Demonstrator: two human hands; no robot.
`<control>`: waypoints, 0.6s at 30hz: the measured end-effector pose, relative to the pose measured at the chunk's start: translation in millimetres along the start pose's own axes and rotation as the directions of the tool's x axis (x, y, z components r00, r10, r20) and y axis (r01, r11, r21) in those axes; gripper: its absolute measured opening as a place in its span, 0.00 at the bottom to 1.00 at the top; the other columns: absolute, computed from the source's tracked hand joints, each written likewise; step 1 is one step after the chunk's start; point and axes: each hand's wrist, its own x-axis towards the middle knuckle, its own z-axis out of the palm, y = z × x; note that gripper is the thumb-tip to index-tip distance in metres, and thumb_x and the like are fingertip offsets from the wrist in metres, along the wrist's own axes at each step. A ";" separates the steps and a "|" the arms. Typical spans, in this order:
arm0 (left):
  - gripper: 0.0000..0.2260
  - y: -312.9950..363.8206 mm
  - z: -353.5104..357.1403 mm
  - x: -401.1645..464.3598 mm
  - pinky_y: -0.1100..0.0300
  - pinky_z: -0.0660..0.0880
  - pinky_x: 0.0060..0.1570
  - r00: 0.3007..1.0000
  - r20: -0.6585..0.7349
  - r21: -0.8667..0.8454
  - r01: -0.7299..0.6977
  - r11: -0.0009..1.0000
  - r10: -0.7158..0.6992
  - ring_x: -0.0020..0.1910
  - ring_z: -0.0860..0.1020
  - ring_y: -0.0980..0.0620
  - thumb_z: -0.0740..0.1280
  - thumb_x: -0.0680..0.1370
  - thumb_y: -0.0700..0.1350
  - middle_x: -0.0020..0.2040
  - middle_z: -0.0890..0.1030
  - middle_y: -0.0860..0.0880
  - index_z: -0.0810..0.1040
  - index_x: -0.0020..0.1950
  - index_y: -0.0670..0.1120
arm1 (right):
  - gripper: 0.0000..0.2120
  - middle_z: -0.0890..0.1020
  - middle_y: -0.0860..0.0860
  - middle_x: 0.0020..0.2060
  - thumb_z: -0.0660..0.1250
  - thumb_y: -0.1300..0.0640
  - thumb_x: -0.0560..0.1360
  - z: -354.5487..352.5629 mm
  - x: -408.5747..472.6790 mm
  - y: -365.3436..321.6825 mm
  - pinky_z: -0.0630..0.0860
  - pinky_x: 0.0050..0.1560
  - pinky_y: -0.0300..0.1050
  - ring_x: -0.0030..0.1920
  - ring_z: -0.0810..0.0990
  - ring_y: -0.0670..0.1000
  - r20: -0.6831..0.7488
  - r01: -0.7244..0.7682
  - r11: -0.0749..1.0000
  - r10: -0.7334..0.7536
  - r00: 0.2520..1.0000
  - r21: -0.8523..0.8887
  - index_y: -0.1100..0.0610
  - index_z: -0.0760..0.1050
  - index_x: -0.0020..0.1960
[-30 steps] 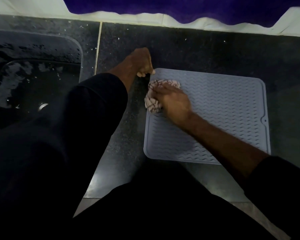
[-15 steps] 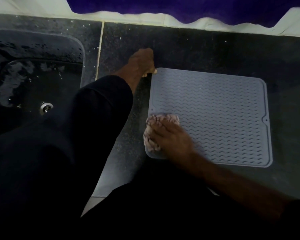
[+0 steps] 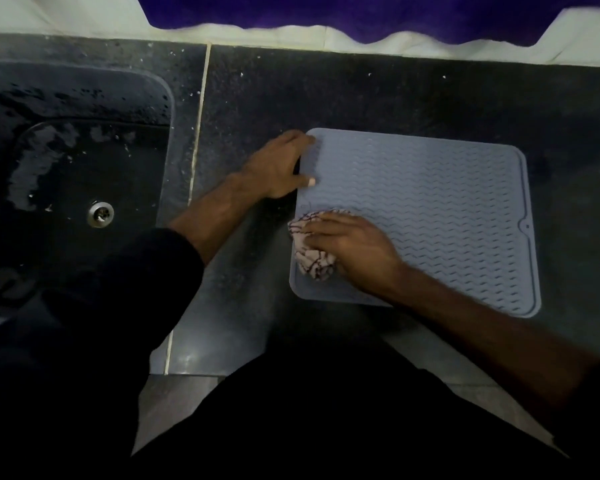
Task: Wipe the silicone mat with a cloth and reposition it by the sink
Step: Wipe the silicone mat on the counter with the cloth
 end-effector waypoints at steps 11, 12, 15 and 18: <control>0.45 -3.9 9.0 -22.0 0.48 0.45 0.74 0.970 0.244 -0.018 -0.014 1.000 0.018 0.78 0.42 0.47 0.74 0.72 0.53 0.79 0.42 0.49 0.49 0.79 0.49 | 0.22 0.83 0.46 0.55 0.80 0.54 0.57 39.9 -38.1 -20.6 0.77 0.56 0.50 0.57 0.81 0.54 0.016 0.241 0.934 -0.245 0.969 -0.263 0.47 0.83 0.50; 0.45 -3.5 9.2 -22.5 0.48 0.45 0.75 0.970 0.243 -0.019 -0.012 1.000 0.016 0.78 0.42 0.47 0.74 0.72 0.52 0.79 0.42 0.49 0.49 0.79 0.49 | 0.21 0.83 0.45 0.56 0.80 0.53 0.58 41.1 -43.2 -17.3 0.77 0.56 0.50 0.58 0.80 0.54 0.027 0.263 0.921 -0.266 0.963 -0.288 0.46 0.82 0.51; 0.45 -0.8 8.1 -23.3 0.49 0.45 0.75 0.970 0.244 -0.012 -0.009 1.000 0.011 0.78 0.42 0.47 0.74 0.72 0.52 0.79 0.42 0.48 0.48 0.79 0.49 | 0.21 0.82 0.44 0.57 0.80 0.53 0.60 35.5 -56.4 -3.5 0.76 0.58 0.50 0.60 0.80 0.53 0.074 0.323 0.885 -0.318 0.945 -0.335 0.44 0.82 0.52; 0.44 3.0 8.6 -22.8 0.49 0.45 0.74 0.968 0.249 0.003 -0.005 1.000 0.004 0.78 0.42 0.47 0.73 0.73 0.51 0.79 0.42 0.48 0.48 0.79 0.49 | 0.21 0.82 0.46 0.57 0.80 0.55 0.60 30.5 -56.4 2.1 0.77 0.56 0.50 0.59 0.80 0.54 0.100 0.358 0.873 -0.345 0.933 -0.330 0.46 0.82 0.52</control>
